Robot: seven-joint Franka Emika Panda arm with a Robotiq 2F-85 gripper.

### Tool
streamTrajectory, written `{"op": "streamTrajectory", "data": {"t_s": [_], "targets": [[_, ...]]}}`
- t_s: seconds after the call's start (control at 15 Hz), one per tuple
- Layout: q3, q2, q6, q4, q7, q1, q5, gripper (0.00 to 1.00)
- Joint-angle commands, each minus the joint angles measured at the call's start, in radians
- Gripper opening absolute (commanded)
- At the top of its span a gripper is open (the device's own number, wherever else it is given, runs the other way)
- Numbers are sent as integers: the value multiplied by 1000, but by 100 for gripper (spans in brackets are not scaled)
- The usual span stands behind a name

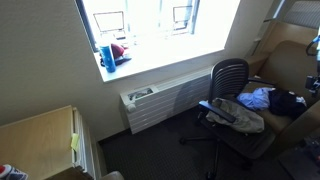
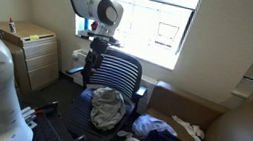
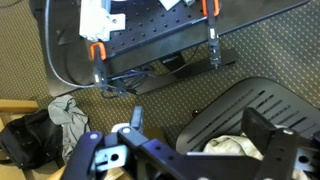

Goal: Place cloth in the chair on the chair's right arm rest

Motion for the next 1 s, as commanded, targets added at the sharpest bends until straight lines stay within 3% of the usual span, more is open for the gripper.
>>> {"op": "streamTrajectory", "data": {"t_s": [0.0,0.2,0.27,0.4,0.47,0.67,0.93], "targets": [[74,169,217,34,144,93,-48,100],[89,342,387,127,380,211,-264,100],[74,421,375,188,430,239,-273,100],[51,483,293,238,408,231,-160,100],[58,394,351,156,427,269,-200,100],[24,487,328,222,421,263,-169,100],[-58,642,407,258,560,318,-274,100]]}}
